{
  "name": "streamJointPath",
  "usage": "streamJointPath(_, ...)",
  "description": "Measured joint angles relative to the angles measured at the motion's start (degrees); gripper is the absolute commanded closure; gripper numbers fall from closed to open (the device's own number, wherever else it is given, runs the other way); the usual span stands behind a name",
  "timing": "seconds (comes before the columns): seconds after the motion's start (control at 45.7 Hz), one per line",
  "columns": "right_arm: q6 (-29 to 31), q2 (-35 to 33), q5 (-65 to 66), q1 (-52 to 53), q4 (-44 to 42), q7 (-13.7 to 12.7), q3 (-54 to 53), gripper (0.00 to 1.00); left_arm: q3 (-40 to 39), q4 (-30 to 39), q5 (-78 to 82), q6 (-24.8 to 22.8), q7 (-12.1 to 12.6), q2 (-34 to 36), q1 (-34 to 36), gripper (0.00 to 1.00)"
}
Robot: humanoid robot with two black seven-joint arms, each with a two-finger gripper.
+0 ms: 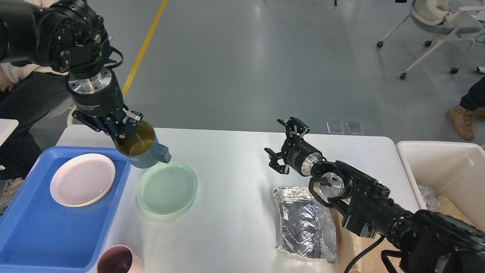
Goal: Tidy desktop
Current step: 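Lift the teal mug and carry it over the blue tray, then lower the teal mug onto the blue tray and release it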
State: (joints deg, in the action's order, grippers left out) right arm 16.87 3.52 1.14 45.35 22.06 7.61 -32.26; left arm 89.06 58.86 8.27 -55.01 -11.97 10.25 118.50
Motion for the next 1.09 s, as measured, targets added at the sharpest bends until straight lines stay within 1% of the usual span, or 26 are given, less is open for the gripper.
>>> streamJointPath(0.285, 0.00, 0.00, 0.00, 0.00, 0.02, 0.00, 0.00, 0.00, 5.29, -4.98, 0.18, 0.00, 0.55, 11.49, -6.28, 0.99)
streamJointPath(0.46, 0.00, 0.00, 0.00, 0.00, 0.00, -0.01, 0.00, 0.00, 4.83, -10.14, 0.04, 0.00, 0.11, 16.44, -14.23, 0.99)
streamJointPath(0.591, 0.00, 0.00, 0.00, 0.00, 0.00, -0.02, 0.00, 0.00, 4.25, -11.80, -0.70, -0.01, -0.20, 18.65, -18.58, 0.99)
streamJointPath(0.744, 0.00, 0.00, 0.00, 0.00, 0.00, -0.02, 0.00, 0.00, 4.84, -12.11, -1.36, 0.01, -0.37, 19.63, -20.27, 0.99)
streamJointPath(0.876, 0.00, 0.00, 0.01, 0.00, 0.00, -0.04, 0.00, 0.00, 5.13, -12.74, -1.43, 0.01, -0.37, 22.41, -23.14, 0.99)
streamJointPath(1.094, 0.00, 0.00, 0.01, 0.00, 0.00, -0.04, 0.02, 0.00, 4.64, -17.78, -1.41, 0.02, 0.01, 27.34, -29.56, 0.99)
